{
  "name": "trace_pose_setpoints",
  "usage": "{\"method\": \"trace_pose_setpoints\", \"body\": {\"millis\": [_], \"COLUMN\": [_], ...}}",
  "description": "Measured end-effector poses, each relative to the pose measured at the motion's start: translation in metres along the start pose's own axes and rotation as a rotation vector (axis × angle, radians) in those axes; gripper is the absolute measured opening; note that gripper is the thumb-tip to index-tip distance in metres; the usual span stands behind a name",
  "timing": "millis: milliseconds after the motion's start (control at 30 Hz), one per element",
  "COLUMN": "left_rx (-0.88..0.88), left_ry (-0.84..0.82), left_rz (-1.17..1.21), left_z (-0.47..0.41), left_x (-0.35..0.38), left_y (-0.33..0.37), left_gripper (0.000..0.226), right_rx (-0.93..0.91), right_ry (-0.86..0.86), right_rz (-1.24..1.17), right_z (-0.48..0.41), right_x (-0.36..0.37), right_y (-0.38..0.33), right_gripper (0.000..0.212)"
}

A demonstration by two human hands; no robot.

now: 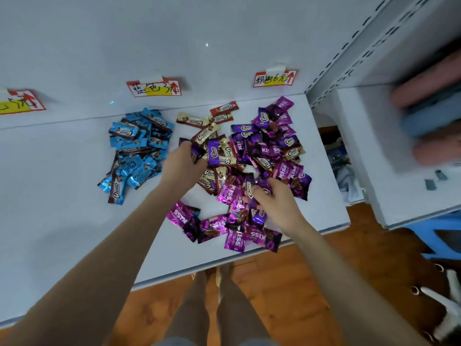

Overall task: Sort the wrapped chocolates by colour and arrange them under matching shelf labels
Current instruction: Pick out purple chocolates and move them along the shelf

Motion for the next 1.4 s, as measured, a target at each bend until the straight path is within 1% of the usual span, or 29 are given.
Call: {"method": "trace_pose_setpoints", "body": {"millis": [67, 133, 167, 233, 367, 500, 633, 667, 767, 833, 900, 1000, 1100, 1133, 1200, 1233, 1333, 1400], "left_rx": [0.014, 0.009, 0.007, 0.009, -0.048, -0.071, -0.073, -0.075, -0.062, -0.048, -0.019, 0.025, 0.085, 0.107, 0.148, 0.163, 0.165, 0.163], "left_ry": [0.034, 0.052, 0.043, 0.001, -0.032, -0.026, 0.012, 0.029, 0.087, 0.095, 0.102, 0.124, 0.1, 0.08, 0.017, -0.018, -0.1, -0.131], "left_rz": [-0.122, -0.232, -0.281, -0.358, -0.325, -0.239, -0.127, -0.106, -0.044, -0.007, -0.018, -0.007, -0.061, -0.104, -0.248, -0.312, -0.385, -0.408], "left_z": [-0.011, -0.021, -0.024, -0.028, -0.03, -0.027, -0.025, -0.025, -0.027, -0.03, -0.034, -0.045, -0.06, -0.065, -0.077, -0.081, -0.092, -0.096], "left_x": [0.01, 0.016, 0.019, 0.026, 0.033, 0.032, 0.028, 0.026, 0.024, 0.026, 0.031, 0.04, 0.053, 0.058, 0.068, 0.072, 0.08, 0.082], "left_y": [0.011, 0.017, 0.019, 0.019, 0.012, 0.007, 0.015, 0.018, 0.032, 0.042, 0.051, 0.062, 0.076, 0.08, 0.086, 0.088, 0.09, 0.091], "left_gripper": [0.028, 0.036, 0.039, 0.04, 0.042, 0.026, 0.023, 0.022, 0.022, 0.021, 0.018, 0.011, 0.018, 0.025, 0.037, 0.04, 0.04, 0.034], "right_rx": [0.033, 0.093, 0.121, 0.13, 0.137, 0.16, 0.119, 0.074, -0.143, -0.236, -0.254, -0.217, -0.133, -0.087, 0.017, 0.059, 0.136, 0.164], "right_ry": [0.067, 0.112, 0.123, 0.145, 0.147, 0.163, 0.15, 0.137, 0.137, 0.153, 0.15, 0.104, 0.027, 0.009, -0.019, -0.027, -0.055, -0.083], "right_rz": [-0.053, -0.176, -0.23, -0.236, -0.208, -0.207, -0.104, -0.044, 0.27, 0.415, 0.526, 0.633, 0.542, 0.455, 0.192, 0.072, -0.102, -0.192], "right_z": [0.002, 0.002, 0.001, -0.006, -0.032, -0.072, -0.117, -0.128, -0.157, -0.17, -0.18, -0.189, -0.195, -0.195, -0.191, -0.188, -0.178, -0.174], "right_x": [-0.016, -0.029, -0.034, -0.044, -0.056, -0.069, -0.077, -0.075, -0.063, -0.051, -0.039, -0.03, -0.035, -0.039, -0.049, -0.056, -0.077, -0.089], "right_y": [0.009, 0.017, 0.02, 0.022, 0.016, 0.009, -0.003, -0.009, -0.034, -0.05, -0.055, -0.05, -0.042, -0.038, -0.033, -0.031, -0.021, -0.015], "right_gripper": [0.009, 0.01, 0.012, 0.011, 0.018, 0.02, 0.024, 0.027, 0.036, 0.043, 0.045, 0.046, 0.043, 0.038, 0.03, 0.026, 0.018, 0.011]}}
Point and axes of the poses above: each hand's wrist, its own z-axis away from the middle knuckle, its own x-axis out of the palm, y = z × x, the point moved 6 cm from there along -z, towards the middle knuckle, and after that the axes turned 11 degrees about y, right-handed, at the moved point
